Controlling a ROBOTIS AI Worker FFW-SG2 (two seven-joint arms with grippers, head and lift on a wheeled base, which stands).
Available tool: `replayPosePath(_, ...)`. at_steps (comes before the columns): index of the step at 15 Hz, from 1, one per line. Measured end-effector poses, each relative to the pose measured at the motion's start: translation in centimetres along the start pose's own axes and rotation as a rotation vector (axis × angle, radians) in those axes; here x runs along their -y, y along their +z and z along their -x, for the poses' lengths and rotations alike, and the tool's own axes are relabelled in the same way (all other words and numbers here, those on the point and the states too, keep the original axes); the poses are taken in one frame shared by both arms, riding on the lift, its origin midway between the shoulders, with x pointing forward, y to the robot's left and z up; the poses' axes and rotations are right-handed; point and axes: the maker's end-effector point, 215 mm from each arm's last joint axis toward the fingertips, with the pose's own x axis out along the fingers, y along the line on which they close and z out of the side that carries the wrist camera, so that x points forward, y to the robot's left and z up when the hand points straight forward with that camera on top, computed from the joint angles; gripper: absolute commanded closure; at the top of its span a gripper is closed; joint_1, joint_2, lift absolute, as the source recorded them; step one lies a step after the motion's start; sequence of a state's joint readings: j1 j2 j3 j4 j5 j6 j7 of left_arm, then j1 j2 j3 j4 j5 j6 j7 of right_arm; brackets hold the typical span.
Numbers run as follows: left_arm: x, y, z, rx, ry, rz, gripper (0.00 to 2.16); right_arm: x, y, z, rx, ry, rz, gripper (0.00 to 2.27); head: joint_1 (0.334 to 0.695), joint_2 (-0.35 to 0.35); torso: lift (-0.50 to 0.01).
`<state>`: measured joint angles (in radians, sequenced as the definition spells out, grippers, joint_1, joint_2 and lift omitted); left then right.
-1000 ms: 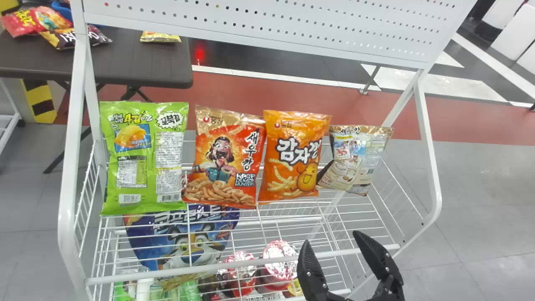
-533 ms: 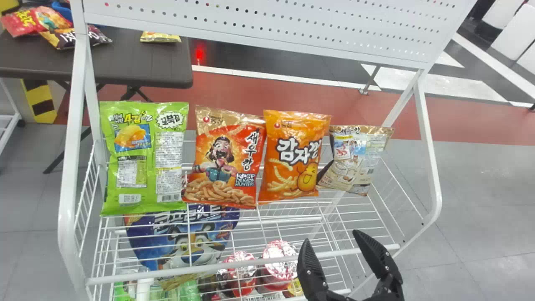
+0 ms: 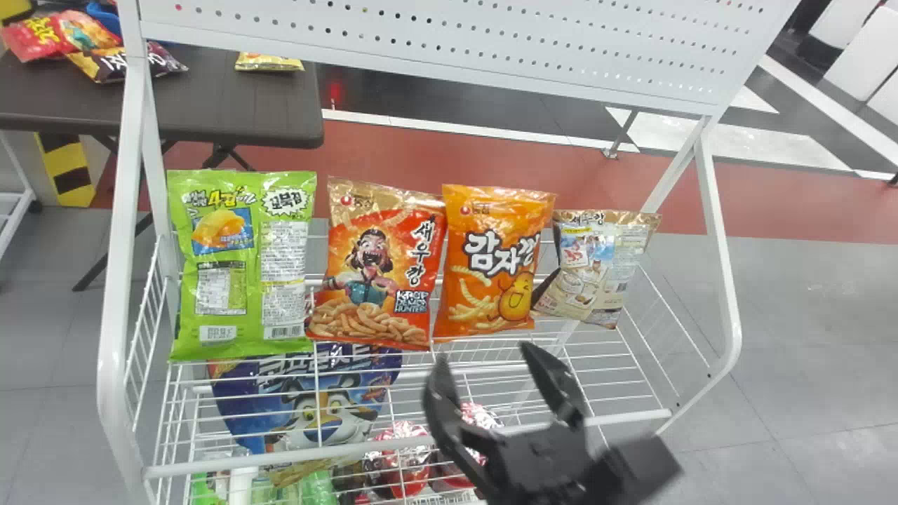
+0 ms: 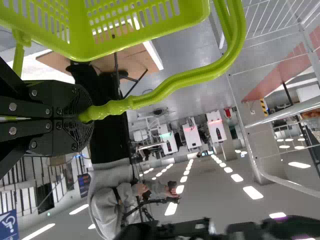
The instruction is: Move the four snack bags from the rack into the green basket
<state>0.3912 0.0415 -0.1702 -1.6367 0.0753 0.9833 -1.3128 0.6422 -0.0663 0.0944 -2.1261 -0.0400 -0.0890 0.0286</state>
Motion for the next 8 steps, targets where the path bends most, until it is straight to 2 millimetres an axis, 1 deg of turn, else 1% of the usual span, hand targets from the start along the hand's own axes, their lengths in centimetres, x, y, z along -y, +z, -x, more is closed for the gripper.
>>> replayPosePath(2,0.1,-0.3,-0.2,-0.008,-0.001,0.005,1.79,-3.6,-0.8,-4.1,-0.009,0.062,-0.006,0.07,0.695,-0.35,0.0)
replayPosePath(3,0.0,-0.4,-0.2,-0.01,-0.001,0.007,1.79,-5.2,-1.4,-6.3,-0.017,0.082,-0.004,0.07,0.695,-0.293,0.0)
replayPosePath(4,0.0,-0.5,-0.2,-0.012,-0.001,0.009,1.79,-6.7,-1.9,-8.3,-0.03,0.103,-0.002,0.07,0.695,-0.263,0.0)
replayPosePath(6,-0.1,-0.5,-0.1,-0.011,-0.005,0.01,1.79,-8.7,-2.4,-11.4,-0.049,0.12,0.003,0.07,0.695,-0.208,0.0)
replayPosePath(7,-0.2,-0.4,0.0,-0.011,-0.004,0.009,1.79,-9.7,-2.6,-12.9,-0.058,0.128,0.011,0.08,0.695,-0.165,0.0)
replayPosePath(8,-0.2,-0.4,0.1,-0.011,-0.004,0.008,1.79,-10.5,-2.9,-14.1,-0.069,0.138,0.017,0.08,0.695,-0.147,0.0)
